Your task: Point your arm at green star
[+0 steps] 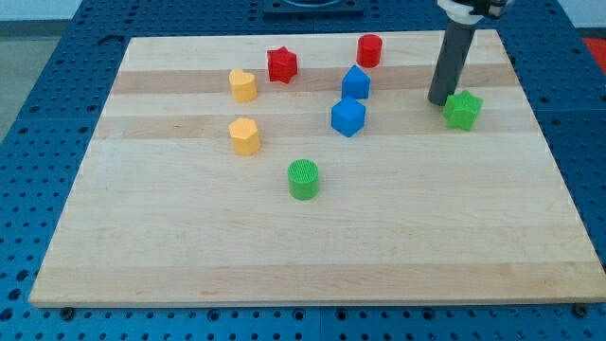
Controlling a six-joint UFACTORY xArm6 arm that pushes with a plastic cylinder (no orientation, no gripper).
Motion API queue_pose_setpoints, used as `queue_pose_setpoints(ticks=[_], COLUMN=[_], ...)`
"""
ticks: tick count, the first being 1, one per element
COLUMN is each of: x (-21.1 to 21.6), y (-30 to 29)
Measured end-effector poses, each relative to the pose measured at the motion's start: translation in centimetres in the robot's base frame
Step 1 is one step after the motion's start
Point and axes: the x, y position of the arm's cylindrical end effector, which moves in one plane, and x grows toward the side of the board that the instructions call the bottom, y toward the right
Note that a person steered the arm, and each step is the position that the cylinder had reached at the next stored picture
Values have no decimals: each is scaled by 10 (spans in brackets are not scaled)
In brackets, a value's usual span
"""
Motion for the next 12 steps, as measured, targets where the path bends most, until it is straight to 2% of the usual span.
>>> queue_pose_setpoints(ticks=[2, 4, 7, 10, 11, 12], x=[0, 21, 29, 124, 140, 140], y=[-21, -65, -70, -86, -81, -28])
